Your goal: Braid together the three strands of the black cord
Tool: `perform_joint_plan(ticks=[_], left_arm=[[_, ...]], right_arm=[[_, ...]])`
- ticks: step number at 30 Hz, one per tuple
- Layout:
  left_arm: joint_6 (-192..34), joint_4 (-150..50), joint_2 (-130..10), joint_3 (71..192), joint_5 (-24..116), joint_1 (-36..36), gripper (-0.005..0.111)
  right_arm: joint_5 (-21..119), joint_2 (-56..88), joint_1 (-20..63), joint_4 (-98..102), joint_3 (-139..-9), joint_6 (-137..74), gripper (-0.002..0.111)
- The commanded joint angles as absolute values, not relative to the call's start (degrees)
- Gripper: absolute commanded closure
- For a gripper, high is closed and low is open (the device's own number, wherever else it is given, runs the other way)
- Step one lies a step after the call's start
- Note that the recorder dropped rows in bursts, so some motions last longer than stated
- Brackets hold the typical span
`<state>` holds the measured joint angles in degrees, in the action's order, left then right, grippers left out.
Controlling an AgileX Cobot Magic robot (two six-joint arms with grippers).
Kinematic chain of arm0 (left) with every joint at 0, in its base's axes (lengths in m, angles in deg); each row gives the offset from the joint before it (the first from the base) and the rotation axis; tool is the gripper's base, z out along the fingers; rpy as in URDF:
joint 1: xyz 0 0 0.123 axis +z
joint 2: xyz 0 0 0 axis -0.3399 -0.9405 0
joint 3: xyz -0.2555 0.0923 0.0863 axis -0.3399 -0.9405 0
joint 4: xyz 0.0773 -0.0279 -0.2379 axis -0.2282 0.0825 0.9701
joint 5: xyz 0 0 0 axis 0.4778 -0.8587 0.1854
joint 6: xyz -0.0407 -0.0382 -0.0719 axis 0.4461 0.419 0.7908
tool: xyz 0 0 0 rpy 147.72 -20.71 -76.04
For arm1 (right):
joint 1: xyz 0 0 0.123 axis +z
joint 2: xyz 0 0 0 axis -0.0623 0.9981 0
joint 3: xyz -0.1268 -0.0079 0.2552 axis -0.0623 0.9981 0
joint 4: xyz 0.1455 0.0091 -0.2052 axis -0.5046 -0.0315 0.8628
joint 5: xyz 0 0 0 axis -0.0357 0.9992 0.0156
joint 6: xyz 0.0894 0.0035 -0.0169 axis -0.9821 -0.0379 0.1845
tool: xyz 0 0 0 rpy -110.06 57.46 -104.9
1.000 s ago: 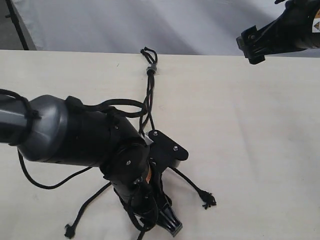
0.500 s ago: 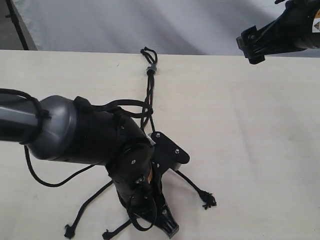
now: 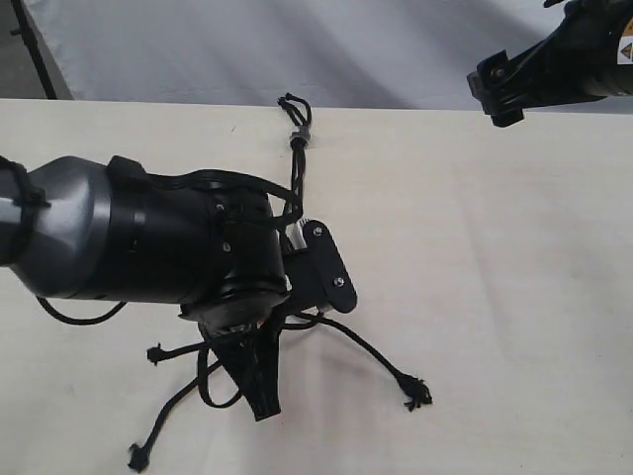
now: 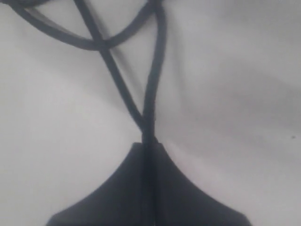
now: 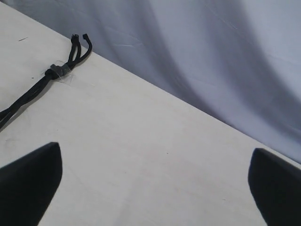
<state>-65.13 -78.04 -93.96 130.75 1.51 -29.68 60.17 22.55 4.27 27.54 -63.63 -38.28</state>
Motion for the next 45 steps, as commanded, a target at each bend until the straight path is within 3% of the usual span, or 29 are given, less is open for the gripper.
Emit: perform_joint_plan(ticks=[1,15,22,27,32,35,45], left_arm=[[-65.0,-84.5,-93.4,129.2,2.6,-30.0,0.106],[-61.5,-82.1,-93.4,121.9,15.6,-18.8,0.106],[-61.5,-78.5,-93.4,118.3,19.7,-18.7,0.106],[-65.0,-63.5,-93.4,118.1,19.7,-19.1,0.106],[-80.6,-45.1,-93.3,119.7,12.5,-24.6,0.106],[-85.2,-46.2,-92.4,121.2,9.7,-27.7,0.106],[-82.6,-49.8,-90.5,121.1,15.2,-19.3,0.106]], right_arm=[[59.8,22.2,4.0,27.3,-63.4,-38.7,0.007],[59.8,22.2,4.0,26.0,-63.4,-38.3,0.007],[59.6,22.2,4.0,26.0,-63.4,-38.2,0.007],[59.6,22.2,4.0,25.8,-63.4,-38.2,0.007],[59.6,22.2,4.0,25.8,-63.4,-38.2,0.007],[59.6,22.2,4.0,25.8,-63.4,-38.2,0.007],[59.7,22.7,4.0,25.9,-63.4,-38.5,0.007]])
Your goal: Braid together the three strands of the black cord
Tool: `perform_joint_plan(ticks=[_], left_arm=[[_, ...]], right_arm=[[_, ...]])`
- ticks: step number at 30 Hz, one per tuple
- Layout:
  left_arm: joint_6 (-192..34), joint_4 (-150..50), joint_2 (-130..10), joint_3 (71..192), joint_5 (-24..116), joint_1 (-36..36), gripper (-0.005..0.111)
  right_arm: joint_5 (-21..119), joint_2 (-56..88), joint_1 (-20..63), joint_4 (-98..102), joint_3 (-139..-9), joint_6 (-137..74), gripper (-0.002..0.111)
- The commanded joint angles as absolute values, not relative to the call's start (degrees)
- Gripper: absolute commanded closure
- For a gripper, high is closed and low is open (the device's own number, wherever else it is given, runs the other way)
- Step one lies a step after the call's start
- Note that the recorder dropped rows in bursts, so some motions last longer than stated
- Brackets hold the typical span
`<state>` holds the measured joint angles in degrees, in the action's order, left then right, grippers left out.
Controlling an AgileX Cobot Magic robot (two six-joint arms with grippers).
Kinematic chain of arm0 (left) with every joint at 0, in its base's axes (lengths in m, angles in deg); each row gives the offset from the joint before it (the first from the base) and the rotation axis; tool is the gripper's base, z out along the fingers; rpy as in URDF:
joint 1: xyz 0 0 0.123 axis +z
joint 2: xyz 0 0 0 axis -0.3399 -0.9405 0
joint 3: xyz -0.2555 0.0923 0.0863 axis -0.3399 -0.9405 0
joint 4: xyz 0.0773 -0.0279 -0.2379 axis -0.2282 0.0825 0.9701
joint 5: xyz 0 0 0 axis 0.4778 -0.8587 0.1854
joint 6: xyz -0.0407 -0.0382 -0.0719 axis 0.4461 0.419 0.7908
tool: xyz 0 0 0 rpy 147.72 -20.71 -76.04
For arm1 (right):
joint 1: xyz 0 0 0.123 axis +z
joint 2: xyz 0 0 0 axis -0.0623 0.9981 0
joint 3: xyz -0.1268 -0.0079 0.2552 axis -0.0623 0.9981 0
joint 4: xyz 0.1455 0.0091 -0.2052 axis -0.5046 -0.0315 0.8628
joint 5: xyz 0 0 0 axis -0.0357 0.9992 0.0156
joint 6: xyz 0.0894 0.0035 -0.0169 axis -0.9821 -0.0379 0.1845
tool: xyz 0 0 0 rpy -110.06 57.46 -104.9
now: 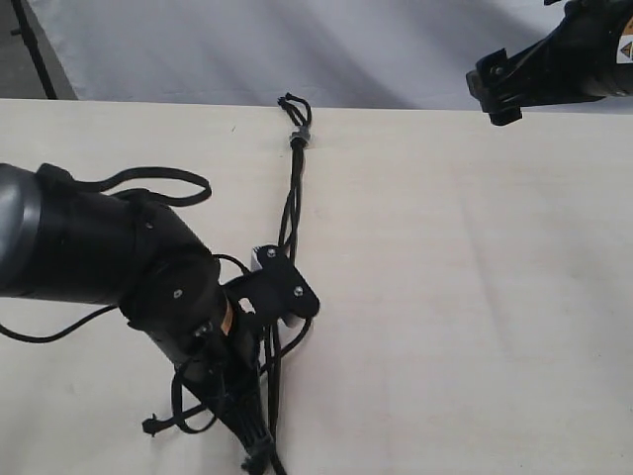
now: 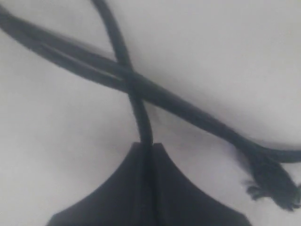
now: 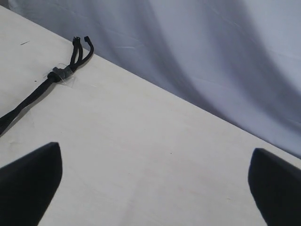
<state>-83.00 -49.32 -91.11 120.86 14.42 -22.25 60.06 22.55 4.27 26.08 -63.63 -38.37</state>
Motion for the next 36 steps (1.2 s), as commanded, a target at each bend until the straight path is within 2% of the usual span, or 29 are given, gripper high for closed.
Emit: perform_joint_plan(ticks=[1,20,23,27,29,31,36], left_arm=[[-82.6,-49.8,-90.5,121.1,15.2,-18.6,0.106],[-80.0,-47.6,-90.5,121.1,14.8,-17.3,0.106],[-79.5,-47.6,-90.5,120.6,14.7,-17.3,0.093],[-79.1,-47.6,-90.5,119.6,16.2,-17.3,0.055],[-79.1,-48.1,-90.2,119.8,15.4,-17.3,0.044],[-79.1,-49.8,-89.1,121.1,13.5,-17.3,0.039],[-74.1,-59.7,-81.0,127.3,7.9,-15.3,0.039]], right_arm=[[59.5,22.7,4.0,25.9,-63.4,-38.5,0.007],[59.6,22.7,4.0,25.1,-63.4,-38.5,0.007],[60.0,22.7,4.0,21.9,-63.4,-38.4,0.007],[61.0,22.7,4.2,17.0,-63.4,-38.0,0.007],[62.5,22.7,5.8,17.0,-63.4,-36.4,0.007],[63.6,22.7,8.3,17.0,-63.4,-35.2,0.007],[67.2,22.7,17.8,17.0,-63.4,-34.9,0.007]])
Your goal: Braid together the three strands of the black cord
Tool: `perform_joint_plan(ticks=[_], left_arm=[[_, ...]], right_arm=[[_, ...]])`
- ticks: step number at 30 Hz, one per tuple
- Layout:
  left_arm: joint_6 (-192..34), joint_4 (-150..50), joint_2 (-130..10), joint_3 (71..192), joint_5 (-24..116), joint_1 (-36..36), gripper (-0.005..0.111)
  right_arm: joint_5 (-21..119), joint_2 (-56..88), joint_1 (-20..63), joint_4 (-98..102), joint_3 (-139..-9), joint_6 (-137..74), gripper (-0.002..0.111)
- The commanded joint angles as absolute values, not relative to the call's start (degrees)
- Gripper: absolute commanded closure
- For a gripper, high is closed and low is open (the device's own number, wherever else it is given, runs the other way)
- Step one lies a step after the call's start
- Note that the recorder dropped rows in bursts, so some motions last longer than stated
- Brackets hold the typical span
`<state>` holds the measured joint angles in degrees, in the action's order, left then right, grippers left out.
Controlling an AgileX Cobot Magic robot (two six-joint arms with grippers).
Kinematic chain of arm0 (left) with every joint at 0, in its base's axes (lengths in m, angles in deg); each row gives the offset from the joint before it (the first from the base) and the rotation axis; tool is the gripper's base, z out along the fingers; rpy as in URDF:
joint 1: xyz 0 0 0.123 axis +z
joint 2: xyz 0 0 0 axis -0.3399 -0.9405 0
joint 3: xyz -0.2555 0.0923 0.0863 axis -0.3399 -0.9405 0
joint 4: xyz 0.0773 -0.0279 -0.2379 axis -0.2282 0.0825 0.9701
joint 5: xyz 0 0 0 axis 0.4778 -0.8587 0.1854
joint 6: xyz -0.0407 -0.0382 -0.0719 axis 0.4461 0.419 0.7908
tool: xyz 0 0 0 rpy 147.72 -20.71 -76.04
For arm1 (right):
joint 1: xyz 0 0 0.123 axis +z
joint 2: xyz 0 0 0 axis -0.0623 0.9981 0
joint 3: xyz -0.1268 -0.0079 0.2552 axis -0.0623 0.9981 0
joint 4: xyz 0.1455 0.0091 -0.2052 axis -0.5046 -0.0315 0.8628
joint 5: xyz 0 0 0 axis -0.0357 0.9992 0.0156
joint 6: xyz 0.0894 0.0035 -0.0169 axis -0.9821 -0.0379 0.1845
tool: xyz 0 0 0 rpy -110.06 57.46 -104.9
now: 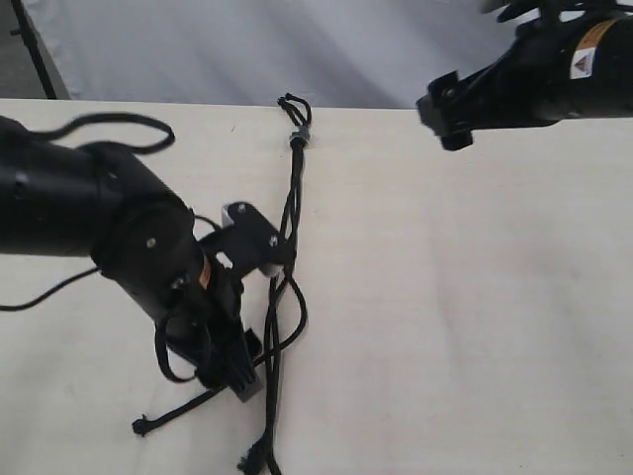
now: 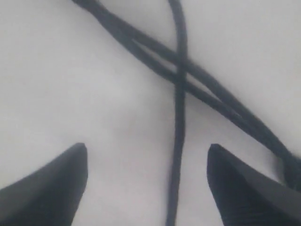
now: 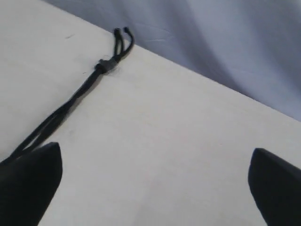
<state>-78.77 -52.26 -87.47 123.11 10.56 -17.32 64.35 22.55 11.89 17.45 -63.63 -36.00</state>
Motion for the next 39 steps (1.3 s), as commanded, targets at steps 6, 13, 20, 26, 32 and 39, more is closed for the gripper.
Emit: perform_joint_plan(ticks=[6,13,20,26,32,39], left_arm=[[-66.7,-64.5,-67.0,131.2,8.1,0.9,0.069],[-66.3,-64.5,-64.1,125.9,17.9,11.3,0.106],[-66.3,-64.4,-64.1,125.9,17.0,11.3,0.106],[-66.3,-64.4,-64.1,125.8,16.8,11.3,0.106],[-66.3,-64.4,-64.1,125.8,16.9,11.3,0.106],[-66.3,-64.1,-64.1,125.8,16.9,11.3,0.106]], right_arm=[[77.5,23.5,31.5,12.5,-63.4,-34.7,0.007],[80.0,38.0,48.6,-4.9,-66.3,-18.8,0.022],[80.6,48.0,49.8,-3.4,-70.1,-19.2,0.086],[81.1,50.6,43.8,-2.9,-70.1,-21.8,0.109],[77.4,50.5,42.8,-4.1,-70.1,-21.9,0.109],[77.3,54.1,42.8,-4.4,-70.1,-21.9,0.109]])
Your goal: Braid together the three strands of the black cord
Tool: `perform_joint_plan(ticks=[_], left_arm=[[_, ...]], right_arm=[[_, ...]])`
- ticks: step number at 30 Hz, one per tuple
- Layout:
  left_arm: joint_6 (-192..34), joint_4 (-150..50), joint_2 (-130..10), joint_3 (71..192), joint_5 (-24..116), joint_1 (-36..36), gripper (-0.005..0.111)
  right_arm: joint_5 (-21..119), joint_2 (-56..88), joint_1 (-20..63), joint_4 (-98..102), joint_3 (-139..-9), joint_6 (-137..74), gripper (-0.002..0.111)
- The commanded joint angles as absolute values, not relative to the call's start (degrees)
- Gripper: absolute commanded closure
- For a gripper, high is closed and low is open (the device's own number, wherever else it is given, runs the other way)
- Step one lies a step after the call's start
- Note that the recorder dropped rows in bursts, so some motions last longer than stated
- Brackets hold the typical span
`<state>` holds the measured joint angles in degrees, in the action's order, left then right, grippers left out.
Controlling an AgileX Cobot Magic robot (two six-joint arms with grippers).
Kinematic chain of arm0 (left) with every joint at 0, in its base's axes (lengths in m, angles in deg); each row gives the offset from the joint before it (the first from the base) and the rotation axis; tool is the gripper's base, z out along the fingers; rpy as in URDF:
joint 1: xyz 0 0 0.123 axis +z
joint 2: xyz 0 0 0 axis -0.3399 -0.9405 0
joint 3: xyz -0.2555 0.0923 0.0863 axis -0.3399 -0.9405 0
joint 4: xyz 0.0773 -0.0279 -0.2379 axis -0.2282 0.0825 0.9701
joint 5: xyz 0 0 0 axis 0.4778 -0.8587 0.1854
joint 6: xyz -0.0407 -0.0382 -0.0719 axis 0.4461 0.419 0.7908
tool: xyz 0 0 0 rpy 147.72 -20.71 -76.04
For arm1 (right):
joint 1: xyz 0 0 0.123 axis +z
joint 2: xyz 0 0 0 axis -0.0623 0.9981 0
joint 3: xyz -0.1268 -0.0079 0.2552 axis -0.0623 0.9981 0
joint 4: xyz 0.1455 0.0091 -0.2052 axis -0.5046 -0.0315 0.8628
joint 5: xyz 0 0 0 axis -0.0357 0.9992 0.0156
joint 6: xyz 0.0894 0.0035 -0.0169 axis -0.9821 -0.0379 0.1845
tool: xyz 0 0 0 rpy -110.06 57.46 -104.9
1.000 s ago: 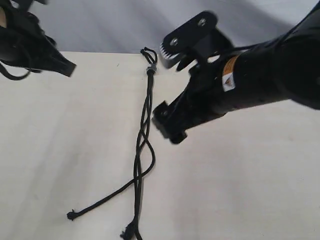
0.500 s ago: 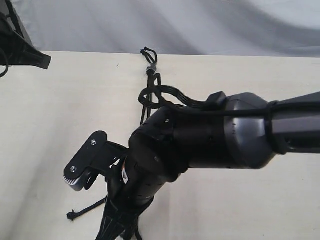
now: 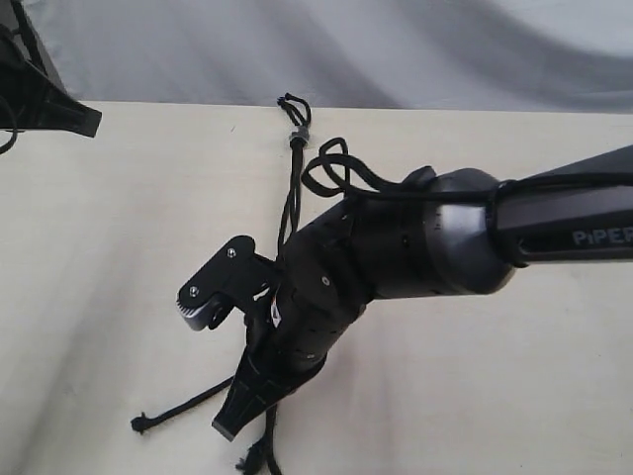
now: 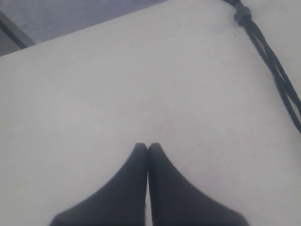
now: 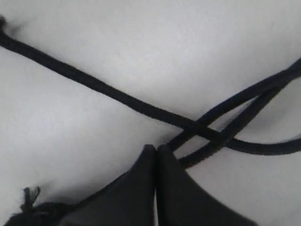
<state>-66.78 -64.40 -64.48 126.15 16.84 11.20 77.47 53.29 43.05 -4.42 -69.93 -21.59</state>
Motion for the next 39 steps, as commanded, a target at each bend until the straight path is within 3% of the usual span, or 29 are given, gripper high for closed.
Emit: perform_joint_plan(ticks=[1,18,28,39], left_arm=[[-66.3,-64.1,-64.1,125.8,16.9,11.3,0.106],[-66.3,-64.1,-64.1,125.8,16.9,11.3,0.106],[-66.3,-64.0,-64.1,125.8,16.9,11.3,0.106],[-66.3,-63.9,-64.1,125.8,16.9,11.3,0.106]], right_arm=[[77.5,54.1,42.8,-4.2,-70.1,-21.9,0.109],[83.7,50.7,37.7,1.4,-70.9,-23.1,0.109],[82.2,51.5,43.3,-3.1,-72.1,-20.5,0.109],[82.3,55.8,43.3,-3.3,-72.1,-20.5,0.109]])
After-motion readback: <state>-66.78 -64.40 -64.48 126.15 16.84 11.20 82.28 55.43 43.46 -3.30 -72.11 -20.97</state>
